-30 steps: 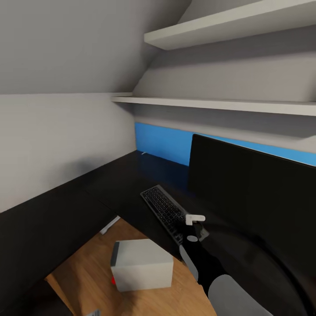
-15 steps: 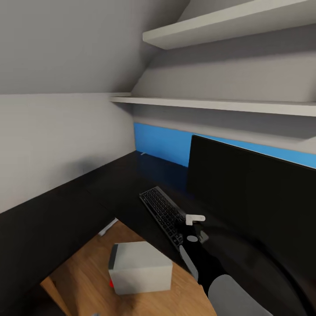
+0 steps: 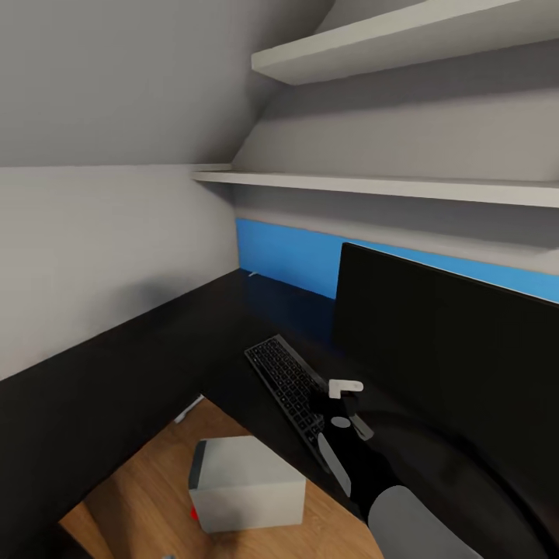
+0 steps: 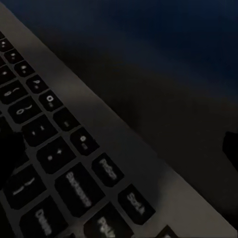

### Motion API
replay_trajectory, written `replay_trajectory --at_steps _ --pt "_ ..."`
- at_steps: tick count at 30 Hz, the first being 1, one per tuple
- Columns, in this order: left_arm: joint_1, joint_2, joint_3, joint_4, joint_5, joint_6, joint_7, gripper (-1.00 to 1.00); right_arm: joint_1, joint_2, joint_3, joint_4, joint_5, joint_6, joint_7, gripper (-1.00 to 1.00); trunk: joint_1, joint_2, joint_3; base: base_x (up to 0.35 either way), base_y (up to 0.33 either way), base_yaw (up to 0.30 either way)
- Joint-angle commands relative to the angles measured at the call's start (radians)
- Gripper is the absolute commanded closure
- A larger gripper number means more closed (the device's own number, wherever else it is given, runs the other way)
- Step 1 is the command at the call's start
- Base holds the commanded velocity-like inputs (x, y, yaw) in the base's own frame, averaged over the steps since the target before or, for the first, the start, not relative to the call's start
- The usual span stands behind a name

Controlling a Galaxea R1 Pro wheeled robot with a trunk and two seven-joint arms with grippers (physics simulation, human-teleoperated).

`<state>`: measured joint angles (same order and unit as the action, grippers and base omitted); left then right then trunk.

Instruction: In the bedroom, organize the workspace by keeping the computer under the desk, ensuring the monitor is on the desk, placing the keyboard on the desk next to the monitor, placing the mouse on the desk next to the keyboard, moving the folder from the swivel chair onto the desk next to the mouse, stacking the notebook on top of the folder with the pen on top of the notebook, and positioning the swivel chair next to the desk.

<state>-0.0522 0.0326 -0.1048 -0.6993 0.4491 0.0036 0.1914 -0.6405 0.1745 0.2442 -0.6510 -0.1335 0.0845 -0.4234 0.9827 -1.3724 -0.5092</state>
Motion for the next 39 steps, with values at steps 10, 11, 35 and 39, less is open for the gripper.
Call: replay_trajectory --at_steps 10,11,35,39 --pt "-0.001 0.001 -0.005 -0.002 0.009 -0.001 0.011 -1.00 -0.001 0.000 0.003 -0.002 -0.008 0.005 0.005 -1.00 0.000 -0.001 -0.001 0.016 0.000 0.000" --pt "-0.001 0.001 -0.004 -0.002 0.009 -0.001 0.011 -1.00 -0.001 0.000 0.003 -0.002 -0.008 0.005 0.005 -1.00 0.000 -0.001 -0.001 0.002 0.000 0.000" --pt "0.000 0.003 -0.004 -0.014 0.011 -0.001 0.012 -1.00 -0.001 -0.003 -0.006 0.002 -0.067 0.015 0.021 -1.00 0.000 -0.001 -0.001 0.052 0.000 0.000" --pt "-0.001 0.001 -0.004 -0.030 0.011 0.001 0.015 -1.00 -0.001 -0.003 -0.006 0.003 -0.067 0.017 0.021 -1.00 0.000 -0.001 -0.001 0.001 0.000 0.000"
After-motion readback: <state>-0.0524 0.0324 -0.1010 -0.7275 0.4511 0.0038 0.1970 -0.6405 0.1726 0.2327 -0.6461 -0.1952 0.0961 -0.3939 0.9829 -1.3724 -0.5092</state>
